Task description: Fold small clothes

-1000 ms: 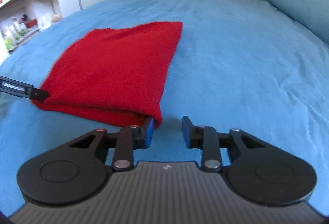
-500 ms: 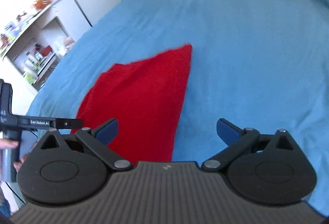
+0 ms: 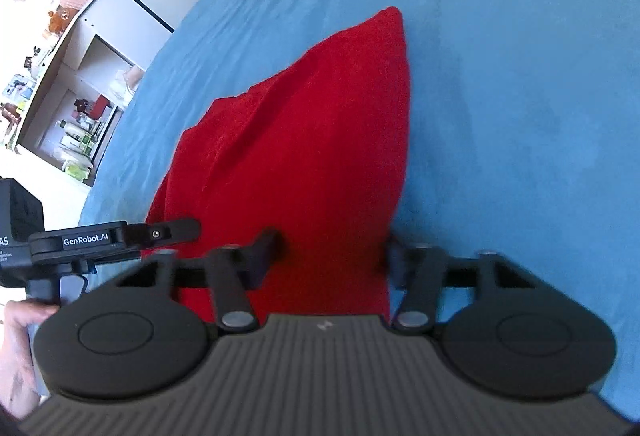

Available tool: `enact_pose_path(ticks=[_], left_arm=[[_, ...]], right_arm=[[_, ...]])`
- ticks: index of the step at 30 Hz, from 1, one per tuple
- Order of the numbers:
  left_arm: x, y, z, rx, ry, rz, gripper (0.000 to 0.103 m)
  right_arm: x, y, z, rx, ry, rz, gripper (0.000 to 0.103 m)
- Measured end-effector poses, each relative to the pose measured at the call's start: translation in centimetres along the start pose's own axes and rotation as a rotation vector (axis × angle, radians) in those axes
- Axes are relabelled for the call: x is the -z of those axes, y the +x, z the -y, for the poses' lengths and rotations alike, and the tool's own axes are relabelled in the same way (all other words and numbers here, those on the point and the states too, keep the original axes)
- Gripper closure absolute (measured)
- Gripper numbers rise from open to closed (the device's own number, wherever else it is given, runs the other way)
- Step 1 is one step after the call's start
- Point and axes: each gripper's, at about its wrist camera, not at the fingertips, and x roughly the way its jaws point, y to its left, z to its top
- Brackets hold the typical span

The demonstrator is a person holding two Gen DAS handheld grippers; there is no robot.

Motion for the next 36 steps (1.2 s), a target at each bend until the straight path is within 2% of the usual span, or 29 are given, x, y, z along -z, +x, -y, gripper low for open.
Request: enact_pose_path(ticks=[2,7,10,13,18,21,26,28,30,33,34,35,36], left_arm=[[0.0,-0.6,0.7,-0.015,0.015,0.010,0.075],[0.4,-2.9,3.0,-0.021,0.017,0.026,0.078],[1.9,-4.9,5.7,-0.037,0.063,0.040,0.078],[4.7,-7.2,8.9,-0.033,0.103,0.057,0.078],[12.0,-9.8,13.2,-0.016,0.163,0.087,0.078],[15.7,-9.0,14.2,0.011,0.162,0.081,0.078],[20.3,-5.4,14.6,-0.048,0.175,0.041,0.077],[21.4,-4.8,14.5,-0.095,0.183,0.054,0.070],[21.5,-4.3,13.8,-0.095,0.162,0.063,0.064],[21.1,-4.1,13.2,-0.116,0.155,0.062,0.044],[21.0,-3.6,13.7,-0.138,0.165,0.063,0.031],[21.0,-3.7,13.9,-0.166,0.174,0.064,0.020],[20.9,-3.7,13.9,-0.196,0.182,0.068,0.017]], right_arm=[[-0.2,-0.9,-1.0,0.012,-0.047,0.016,0.062],[0.2,-4.4,-2.9,0.022,-0.111,0.053,0.065],[1.3,-8.1,-3.1,0.014,-0.125,0.062,0.065],[3.5,-12.5,-2.6,-0.010,-0.140,0.084,0.065],[9.2,-18.9,-0.3,-0.009,-0.151,0.092,0.065],[12.7,-20.3,1.3,0.023,-0.146,0.079,0.065],[17.1,-18.7,4.5,0.094,-0.134,0.062,0.064],[18.2,-18.1,5.6,0.096,-0.120,0.079,0.064],[19.0,-18.0,6.5,0.082,-0.097,0.104,0.062],[19.7,-17.8,7.3,0.087,-0.077,0.116,0.056],[19.8,-17.7,7.3,0.092,-0.079,0.118,0.051],[19.9,-17.7,7.3,0.099,-0.084,0.122,0.042],[19.9,-17.9,7.3,0.116,-0.092,0.125,0.035]])
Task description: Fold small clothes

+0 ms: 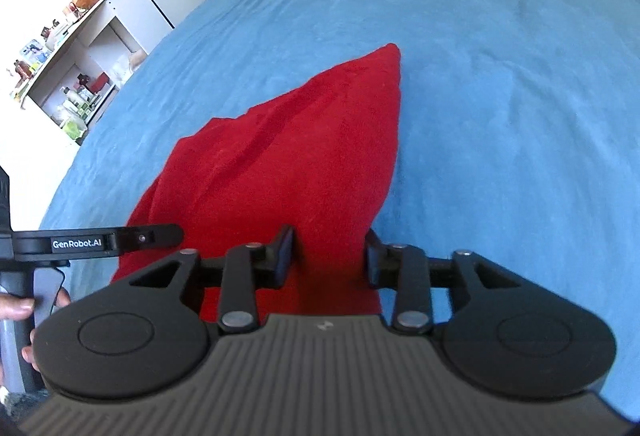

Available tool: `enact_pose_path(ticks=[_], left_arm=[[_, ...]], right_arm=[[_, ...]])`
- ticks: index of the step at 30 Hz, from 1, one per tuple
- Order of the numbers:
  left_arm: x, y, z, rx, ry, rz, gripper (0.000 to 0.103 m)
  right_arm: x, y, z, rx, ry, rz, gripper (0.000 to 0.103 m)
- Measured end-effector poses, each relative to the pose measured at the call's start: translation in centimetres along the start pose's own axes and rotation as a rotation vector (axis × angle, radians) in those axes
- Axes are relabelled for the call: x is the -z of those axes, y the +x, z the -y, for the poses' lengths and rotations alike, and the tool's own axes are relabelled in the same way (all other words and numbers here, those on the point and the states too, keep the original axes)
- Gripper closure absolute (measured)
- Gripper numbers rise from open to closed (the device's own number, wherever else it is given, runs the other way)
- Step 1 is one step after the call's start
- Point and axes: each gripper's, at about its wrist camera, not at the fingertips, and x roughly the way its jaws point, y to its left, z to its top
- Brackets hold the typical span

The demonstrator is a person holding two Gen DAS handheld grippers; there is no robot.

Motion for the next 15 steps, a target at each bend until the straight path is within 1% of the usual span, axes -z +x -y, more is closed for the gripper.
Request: enact_pose_path(ticks=[1,2,4,8,9,10,12,14,15], left_arm=[[0.1,-0.5,-0.1,-0.014,0.006,0.005,0.015],[0.3,-1.1,-0.3,-0.020,0.008,0.009,0.015],[0.1,-2.6,-0.5,-0.047,0.016,0.032,0.015],[-0.5,-7.2,-0.1,-0.119,0.049,0.138,0.008],[-0.7,-9.1,0.1,-0.135,0.061,0.185,0.008],[-0.7,-10.7,0.2,-0.138,0.067,0.227,0.006],[-0.5,-14.1,0.3,-0.134,0.062,0.300,0.001],[0.1,-17.8,0.5,-0.136,0.048,0.362,0.000],[0.4,-19.2,0.7,-0.137,0.045,0.378,0.000]], right_arm=[[-0.1,-0.3,-0.2,0.026,-0.012,0.006,0.022],[-0.1,-0.9,-0.3,0.047,-0.026,0.015,0.011],[-0.4,-2.0,-0.8,0.076,-0.063,0.041,0.000],[-1.0,-6.3,-2.7,0.128,-0.159,0.109,0.000],[-1.1,-7.4,-3.3,0.142,-0.175,0.125,0.000],[-1.3,-8.9,-3.9,0.159,-0.182,0.146,0.000],[-1.3,-11.8,-4.9,0.165,-0.187,0.184,0.000],[-1.4,-14.9,-6.1,0.163,-0.173,0.227,0.000],[-1.2,-16.4,-6.7,0.167,-0.168,0.248,0.000]])
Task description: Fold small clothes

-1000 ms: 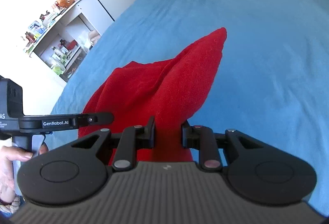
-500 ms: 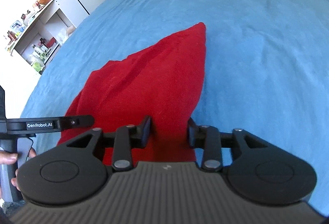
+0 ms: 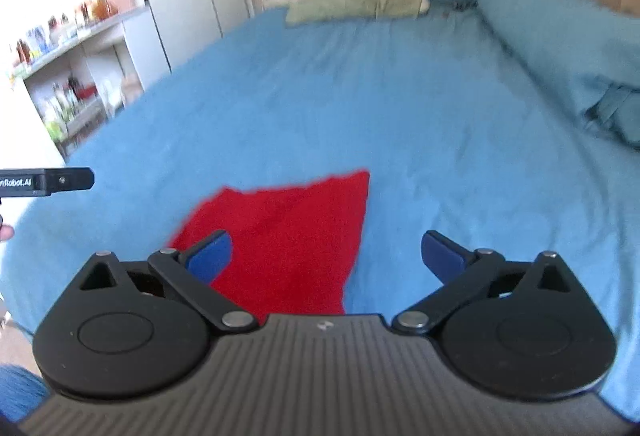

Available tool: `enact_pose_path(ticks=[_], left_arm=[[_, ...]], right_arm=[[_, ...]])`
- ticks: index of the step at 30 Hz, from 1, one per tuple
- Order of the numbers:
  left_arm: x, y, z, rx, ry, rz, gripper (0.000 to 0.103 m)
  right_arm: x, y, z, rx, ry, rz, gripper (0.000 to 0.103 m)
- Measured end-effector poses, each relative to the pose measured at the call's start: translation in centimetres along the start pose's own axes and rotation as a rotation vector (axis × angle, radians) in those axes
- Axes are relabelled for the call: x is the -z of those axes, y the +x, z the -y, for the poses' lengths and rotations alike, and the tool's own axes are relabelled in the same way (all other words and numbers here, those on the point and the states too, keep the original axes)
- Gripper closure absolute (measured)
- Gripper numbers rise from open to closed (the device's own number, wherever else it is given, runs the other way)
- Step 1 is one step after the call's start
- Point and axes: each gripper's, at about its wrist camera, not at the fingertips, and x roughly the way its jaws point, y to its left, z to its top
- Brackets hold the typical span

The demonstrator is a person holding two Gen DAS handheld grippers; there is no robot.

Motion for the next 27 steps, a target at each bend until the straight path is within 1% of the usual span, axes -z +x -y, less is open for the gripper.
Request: enact_pose_path(ticks=[2,4,6,10,15,17,19,22,24,27], left_arm=[[-0.3,-2.9,0.0,0.015,0.012,-0.009,0.000],[-0.1,-5.2,0.4,-0.007,0.012,-0.028,0.000],[0.7,-7.7,0.8,-0.024,0.018,-0.047,0.000],[3.2,-12.0,1.5,-0.024,0.026,-0.040,0.000],[7.3,-14.3,2.8,-0.042,0.058,-0.083,0.000],[8.6,-15.1,3.2,-0.069,0.077,-0.091,0.000],[9.6,-15.6,3.6,-0.080,0.092,-0.094,0.000],[10.8,-16.0,4.0,-0.076,0.105,-0.095,0.000],[11.3,-16.1,4.2,-0.058,0.108,-0.102,0.000],[11.8,-16.4,4.6,-0.045,0.125,-0.096,0.000]], right_arm=[[-0.4,-2.9,-0.8,0.038,0.013,0.018,0.000],[-0.5,-5.4,-1.4,0.066,0.024,0.020,0.000],[-0.3,-7.8,-2.3,0.083,0.019,0.006,0.000],[0.9,-11.6,-4.1,0.125,-0.004,-0.030,0.000],[3.9,-14.3,-4.5,0.149,0.035,-0.097,0.000],[5.2,-14.9,-4.8,0.167,0.034,-0.120,0.000],[6.6,-15.6,-5.1,0.182,0.026,-0.135,0.000],[8.4,-16.2,-5.6,0.184,0.014,-0.156,0.000],[9.5,-16.2,-5.8,0.186,0.006,-0.171,0.000],[10.6,-16.2,-5.8,0.195,0.013,-0.188,0.000]])
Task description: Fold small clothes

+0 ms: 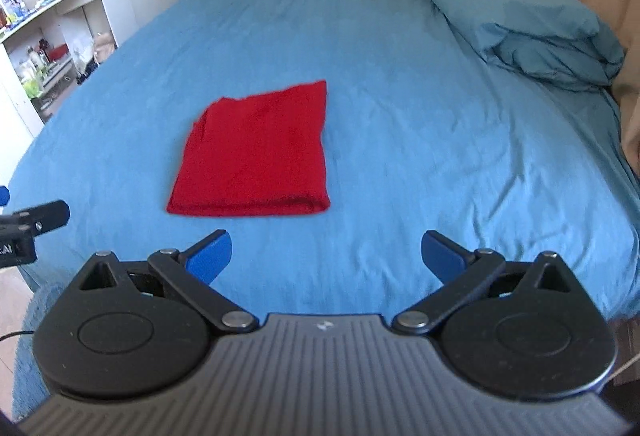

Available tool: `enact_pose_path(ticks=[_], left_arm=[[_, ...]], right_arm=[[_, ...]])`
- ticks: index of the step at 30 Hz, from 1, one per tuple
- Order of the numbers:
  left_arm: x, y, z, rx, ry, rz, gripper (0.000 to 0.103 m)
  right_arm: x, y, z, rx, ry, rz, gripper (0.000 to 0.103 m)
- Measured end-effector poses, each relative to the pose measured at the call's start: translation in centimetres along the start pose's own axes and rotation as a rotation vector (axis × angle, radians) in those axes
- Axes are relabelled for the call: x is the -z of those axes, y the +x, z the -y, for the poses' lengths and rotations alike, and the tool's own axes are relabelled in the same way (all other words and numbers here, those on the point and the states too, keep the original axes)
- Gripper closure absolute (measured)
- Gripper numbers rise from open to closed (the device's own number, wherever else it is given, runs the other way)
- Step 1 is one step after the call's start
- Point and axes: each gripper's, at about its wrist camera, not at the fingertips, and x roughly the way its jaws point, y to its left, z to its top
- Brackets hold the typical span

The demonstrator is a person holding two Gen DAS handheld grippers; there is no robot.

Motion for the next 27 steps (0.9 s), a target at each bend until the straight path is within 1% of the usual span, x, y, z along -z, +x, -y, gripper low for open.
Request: enact_pose_path(ticks=[4,7,13,27], left_arm=[[0.1,-0.4,0.1,0.005,0.003,0.015,0.000],[0.1,-0.6,-0.1,0.024,-0.011,0.023,0.000],[0.2,-0.9,0.0,0.003,0.010,0.038,0.000],[0.3,-1.5,-0.8,0.010,-0.021,0.052,0.000]], right_arm=[[0.6,0.1,0.0,0.000,0.004,-0.014,0.000],[0.5,0.0,0.1,0.002,-0.005,-0.012,0.000],[0.2,-0.5,0.0,0.009,-0.003,0.002,0.000],[0.4,-0.8,-0.6,0.004,-0.006,-0.001,0.000]])
